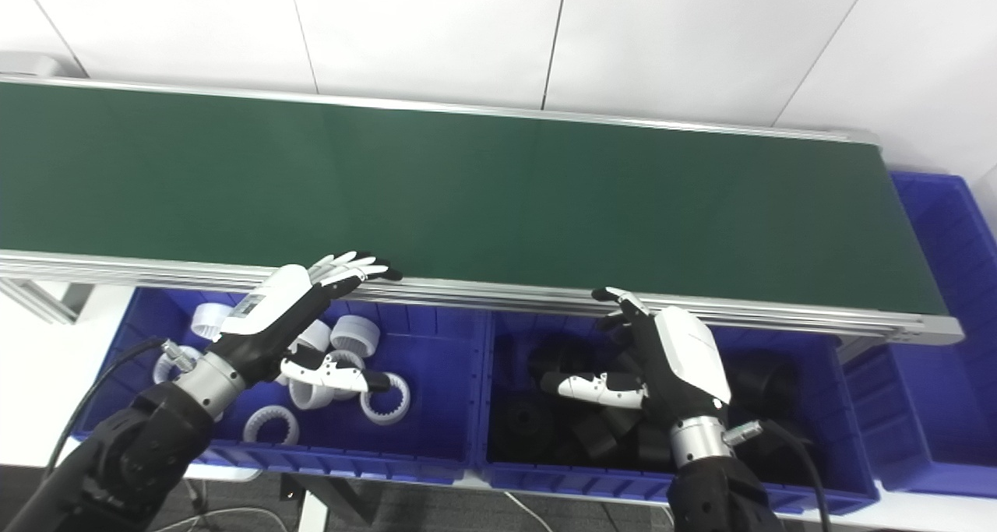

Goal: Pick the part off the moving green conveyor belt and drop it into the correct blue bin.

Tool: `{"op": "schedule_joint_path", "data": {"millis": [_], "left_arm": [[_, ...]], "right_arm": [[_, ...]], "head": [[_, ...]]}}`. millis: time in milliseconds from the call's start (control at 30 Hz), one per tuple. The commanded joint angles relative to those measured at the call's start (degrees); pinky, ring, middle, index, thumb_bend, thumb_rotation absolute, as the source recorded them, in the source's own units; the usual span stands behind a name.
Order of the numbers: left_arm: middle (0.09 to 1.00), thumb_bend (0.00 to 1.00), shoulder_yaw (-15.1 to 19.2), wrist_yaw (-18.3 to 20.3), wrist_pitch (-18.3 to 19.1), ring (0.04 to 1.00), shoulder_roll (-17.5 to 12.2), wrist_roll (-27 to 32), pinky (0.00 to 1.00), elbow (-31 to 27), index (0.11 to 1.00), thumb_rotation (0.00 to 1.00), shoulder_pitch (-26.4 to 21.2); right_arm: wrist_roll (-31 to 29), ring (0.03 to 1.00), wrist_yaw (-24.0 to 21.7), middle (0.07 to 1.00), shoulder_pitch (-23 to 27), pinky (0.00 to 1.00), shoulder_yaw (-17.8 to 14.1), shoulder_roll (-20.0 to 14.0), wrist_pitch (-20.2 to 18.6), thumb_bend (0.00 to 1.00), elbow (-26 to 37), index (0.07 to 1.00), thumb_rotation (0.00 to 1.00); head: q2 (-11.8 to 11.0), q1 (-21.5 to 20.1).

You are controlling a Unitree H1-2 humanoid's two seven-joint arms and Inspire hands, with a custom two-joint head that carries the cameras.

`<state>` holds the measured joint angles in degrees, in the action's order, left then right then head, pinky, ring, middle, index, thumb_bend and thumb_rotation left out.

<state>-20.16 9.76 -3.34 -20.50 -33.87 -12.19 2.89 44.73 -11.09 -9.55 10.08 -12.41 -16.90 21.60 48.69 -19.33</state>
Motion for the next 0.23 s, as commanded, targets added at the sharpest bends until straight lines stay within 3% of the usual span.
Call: {"op": "schedule_joint_path", "data": {"millis": [0,200], "left_arm": [[0.921,0.88,1.0,-0.5,0.5,0.969,0.2,-1.5,1.00,-2.0,0.851,0.62,0.0],[0.913,0.86,2.6,-1.7,-1.2,0.961,1.4,-1.3,1.00,-0.4,0.849,0.59,0.8]], "right_arm": [[0.4,0.645,0.1,0.680,0.7,0.57,0.0,0.2,-0.3,0.87,2.5,0.827,0.48],[0.9,0.657,-0.2,0.682,0.9,0.60,0.3,0.6,-0.6,0.88,2.3,0.822,0.48]], "head": [[0.1,0.1],[-0.4,-0.9]]}}
